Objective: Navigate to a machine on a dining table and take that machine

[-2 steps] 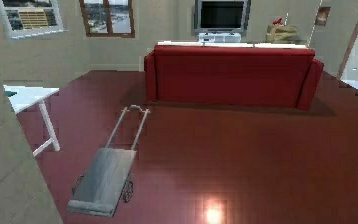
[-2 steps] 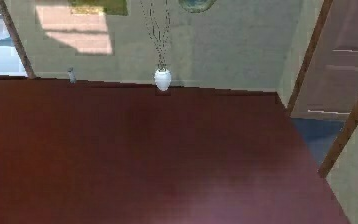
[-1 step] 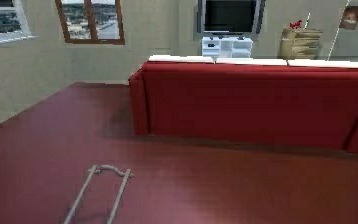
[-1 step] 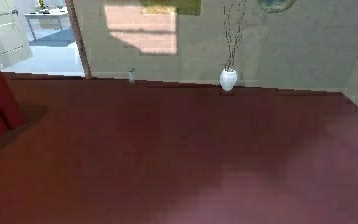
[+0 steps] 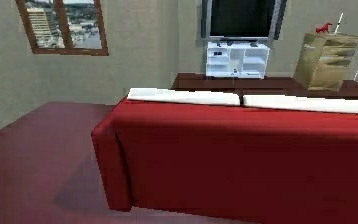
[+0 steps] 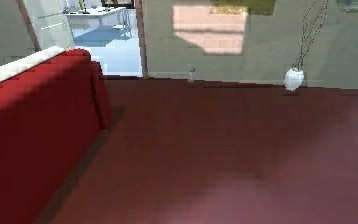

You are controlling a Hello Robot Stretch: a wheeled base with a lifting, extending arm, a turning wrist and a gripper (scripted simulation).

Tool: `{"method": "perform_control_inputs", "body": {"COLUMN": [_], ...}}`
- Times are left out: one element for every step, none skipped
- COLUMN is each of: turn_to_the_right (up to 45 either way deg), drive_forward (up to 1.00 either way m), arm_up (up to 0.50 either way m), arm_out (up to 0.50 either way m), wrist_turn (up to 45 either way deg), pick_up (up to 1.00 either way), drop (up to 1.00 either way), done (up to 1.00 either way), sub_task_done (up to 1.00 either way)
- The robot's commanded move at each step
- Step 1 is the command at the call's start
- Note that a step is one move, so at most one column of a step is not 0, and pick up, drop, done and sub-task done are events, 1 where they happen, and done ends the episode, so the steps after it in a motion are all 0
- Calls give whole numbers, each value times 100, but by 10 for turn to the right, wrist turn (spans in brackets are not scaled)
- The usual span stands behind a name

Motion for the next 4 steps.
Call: {"method": "perform_control_inputs", "body": {"turn_to_the_right": [30,0,-450,-360], "drive_forward": [0,40,0,0], "arm_up": [0,0,0,0], "arm_out": [0,0,0,0], "wrist_turn": [0,0,0,0], "pick_up": [0,0,0,0], "drop": [0,0,0,0], "done": [0,0,0,0], "sub_task_done": [0,0,0,0]}}
